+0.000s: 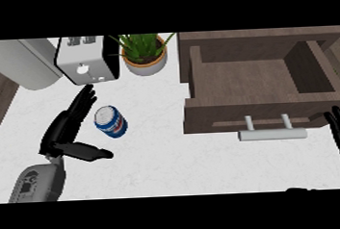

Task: Pick up the can, place it into the drawer and close the drawer

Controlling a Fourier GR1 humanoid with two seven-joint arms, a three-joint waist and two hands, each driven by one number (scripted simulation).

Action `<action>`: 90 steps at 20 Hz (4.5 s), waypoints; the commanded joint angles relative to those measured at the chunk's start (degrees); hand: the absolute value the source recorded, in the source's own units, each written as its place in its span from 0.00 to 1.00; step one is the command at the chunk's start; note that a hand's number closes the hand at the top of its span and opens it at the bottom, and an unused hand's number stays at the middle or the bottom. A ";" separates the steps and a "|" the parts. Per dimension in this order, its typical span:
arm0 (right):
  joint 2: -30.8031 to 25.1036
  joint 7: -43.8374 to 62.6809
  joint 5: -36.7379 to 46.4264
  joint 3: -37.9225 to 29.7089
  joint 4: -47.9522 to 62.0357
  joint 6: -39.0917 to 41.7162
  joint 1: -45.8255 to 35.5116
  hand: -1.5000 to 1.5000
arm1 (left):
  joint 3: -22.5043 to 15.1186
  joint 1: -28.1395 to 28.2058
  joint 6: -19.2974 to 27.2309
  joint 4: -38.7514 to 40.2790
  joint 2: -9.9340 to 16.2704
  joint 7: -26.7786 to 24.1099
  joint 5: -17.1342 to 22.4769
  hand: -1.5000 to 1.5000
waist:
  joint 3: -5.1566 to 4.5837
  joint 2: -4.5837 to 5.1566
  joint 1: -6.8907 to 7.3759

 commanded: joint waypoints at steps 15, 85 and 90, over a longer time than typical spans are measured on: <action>1.69 3.34 1.40 0.37 -4.92 -0.40 0.00 0.00 | 3.15 -4.10 -3.77 21.79 4.64 -15.42 -2.74 0.00 | 0.01 -0.01 -0.04; 0.58 7.82 -5.52 -5.15 -11.83 1.25 1.97 0.00 | 2.24 -7.27 16.91 2.18 -8.23 -1.58 2.28 1.00 | 0.05 -0.19 0.55; 1.24 6.68 -5.80 -5.63 -11.93 2.07 3.57 0.00 | -2.81 -10.48 20.88 -7.13 -9.76 7.85 -0.53 1.00 | 0.05 -0.19 0.29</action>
